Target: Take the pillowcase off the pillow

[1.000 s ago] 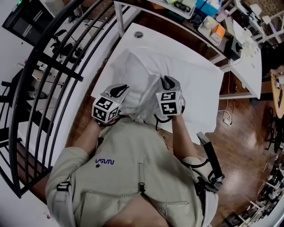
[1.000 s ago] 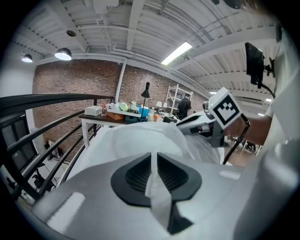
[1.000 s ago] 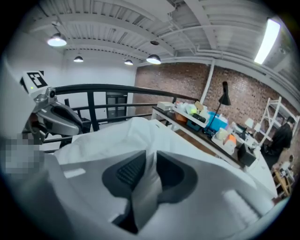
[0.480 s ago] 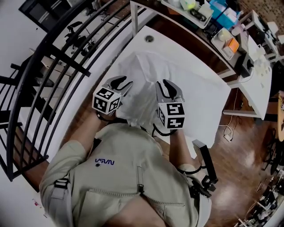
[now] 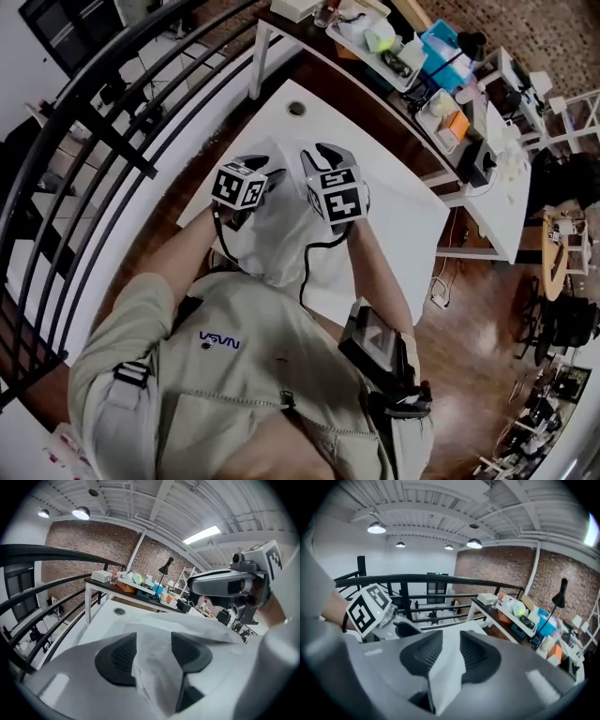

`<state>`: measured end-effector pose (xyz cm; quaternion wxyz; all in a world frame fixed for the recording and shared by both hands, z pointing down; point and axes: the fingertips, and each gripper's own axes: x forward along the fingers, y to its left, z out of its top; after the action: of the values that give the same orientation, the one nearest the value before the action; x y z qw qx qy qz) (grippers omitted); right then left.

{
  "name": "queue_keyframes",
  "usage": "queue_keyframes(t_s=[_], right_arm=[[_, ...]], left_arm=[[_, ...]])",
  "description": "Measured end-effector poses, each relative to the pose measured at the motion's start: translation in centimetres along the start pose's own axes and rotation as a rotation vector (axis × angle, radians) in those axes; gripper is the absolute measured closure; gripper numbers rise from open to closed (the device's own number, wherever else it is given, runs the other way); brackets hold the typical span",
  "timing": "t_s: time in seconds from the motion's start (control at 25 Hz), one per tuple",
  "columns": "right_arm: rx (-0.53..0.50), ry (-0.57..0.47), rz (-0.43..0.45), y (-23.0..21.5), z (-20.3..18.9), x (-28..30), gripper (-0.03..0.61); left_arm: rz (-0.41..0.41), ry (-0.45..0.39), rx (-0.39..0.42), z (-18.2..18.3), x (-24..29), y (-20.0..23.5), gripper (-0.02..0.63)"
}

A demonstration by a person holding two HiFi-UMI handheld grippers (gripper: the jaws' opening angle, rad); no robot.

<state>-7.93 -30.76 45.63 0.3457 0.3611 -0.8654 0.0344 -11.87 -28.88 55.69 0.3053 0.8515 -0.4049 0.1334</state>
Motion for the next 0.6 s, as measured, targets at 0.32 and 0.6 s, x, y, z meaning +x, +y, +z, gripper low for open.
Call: queue_keyframes(t_s=[0.32, 0.6], right_arm=[[0.010, 0.290, 0.029, -1.8, -3.9, 6.9, 0.433], [-0.030, 0.376, 0.105, -0.7, -6.2, 8.5, 0.440]], left_arm=[[-0.078, 0.115, -0.067, -1.1, 3.6, -0.4, 0.431], [-0.095, 0.136, 0.220, -2.2, 2.4, -4.8, 0.592]])
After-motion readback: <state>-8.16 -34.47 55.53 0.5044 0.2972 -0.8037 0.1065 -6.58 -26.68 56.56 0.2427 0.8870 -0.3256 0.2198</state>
